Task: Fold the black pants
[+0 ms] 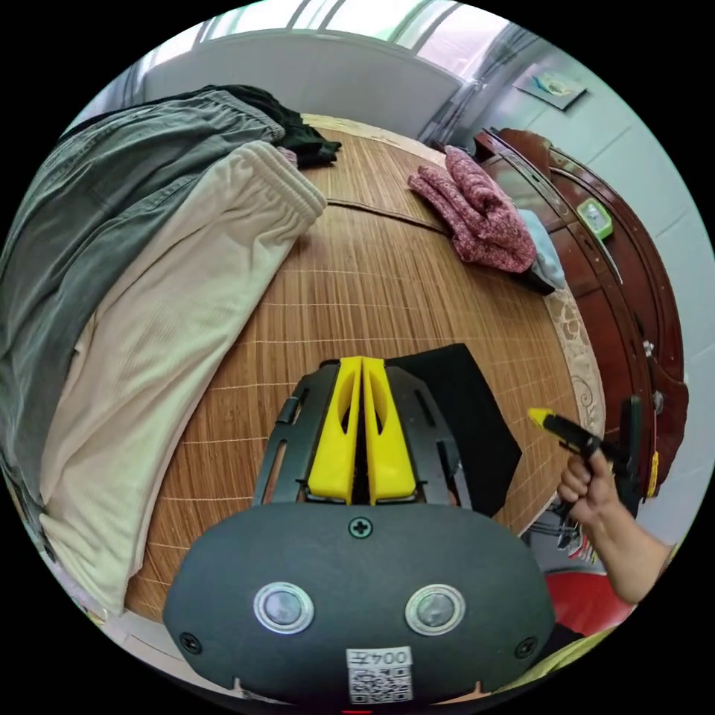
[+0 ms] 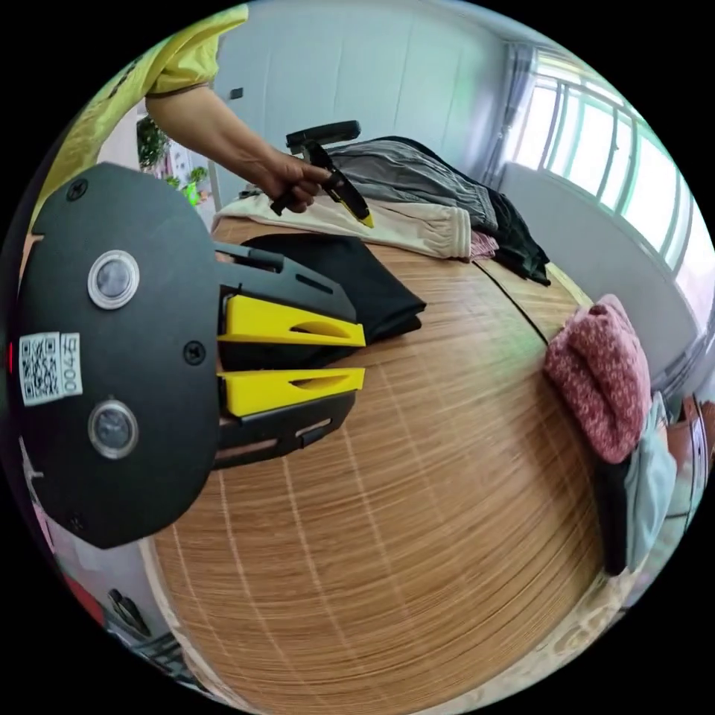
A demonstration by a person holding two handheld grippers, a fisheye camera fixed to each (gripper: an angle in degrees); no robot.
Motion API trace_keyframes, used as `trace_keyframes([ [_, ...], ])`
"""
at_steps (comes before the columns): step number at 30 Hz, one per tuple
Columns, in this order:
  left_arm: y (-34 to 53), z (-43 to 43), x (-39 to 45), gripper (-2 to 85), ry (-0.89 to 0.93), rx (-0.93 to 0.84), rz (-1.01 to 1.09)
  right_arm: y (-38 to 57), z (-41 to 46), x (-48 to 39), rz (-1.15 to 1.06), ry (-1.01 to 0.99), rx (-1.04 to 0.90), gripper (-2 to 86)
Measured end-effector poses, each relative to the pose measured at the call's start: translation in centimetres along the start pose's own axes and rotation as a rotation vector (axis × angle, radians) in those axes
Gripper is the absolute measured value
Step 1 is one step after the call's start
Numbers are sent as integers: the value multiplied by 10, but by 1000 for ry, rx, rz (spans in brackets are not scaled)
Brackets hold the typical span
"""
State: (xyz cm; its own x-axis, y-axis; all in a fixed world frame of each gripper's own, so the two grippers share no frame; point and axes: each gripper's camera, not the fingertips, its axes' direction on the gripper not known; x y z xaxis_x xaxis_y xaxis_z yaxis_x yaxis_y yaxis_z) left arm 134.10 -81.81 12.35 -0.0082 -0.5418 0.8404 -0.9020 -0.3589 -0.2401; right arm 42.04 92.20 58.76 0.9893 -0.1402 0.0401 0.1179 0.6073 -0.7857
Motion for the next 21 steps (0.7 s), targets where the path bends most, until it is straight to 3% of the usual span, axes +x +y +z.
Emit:
trace_keyframes([
  [4, 11, 17, 23, 0, -74, -71, 150, -43, 33, -37, -209, -21, -53, 6],
  [7, 12, 26, 18, 0, -118, -81, 146, -67, 66, -54, -316, -15, -127, -3],
  [11, 6, 32, -4, 0, -105, -92, 99, -83, 107, -42, -315, 94, -237, -7],
  [19, -9, -16, -49, 1, 85, -34, -60, -66, 58, 3, -139, -82, -142, -6],
  [21, -14, -10, -59, 1, 50, -81, -59, -48, 54, 12, -127, -98, -157, -5],
])
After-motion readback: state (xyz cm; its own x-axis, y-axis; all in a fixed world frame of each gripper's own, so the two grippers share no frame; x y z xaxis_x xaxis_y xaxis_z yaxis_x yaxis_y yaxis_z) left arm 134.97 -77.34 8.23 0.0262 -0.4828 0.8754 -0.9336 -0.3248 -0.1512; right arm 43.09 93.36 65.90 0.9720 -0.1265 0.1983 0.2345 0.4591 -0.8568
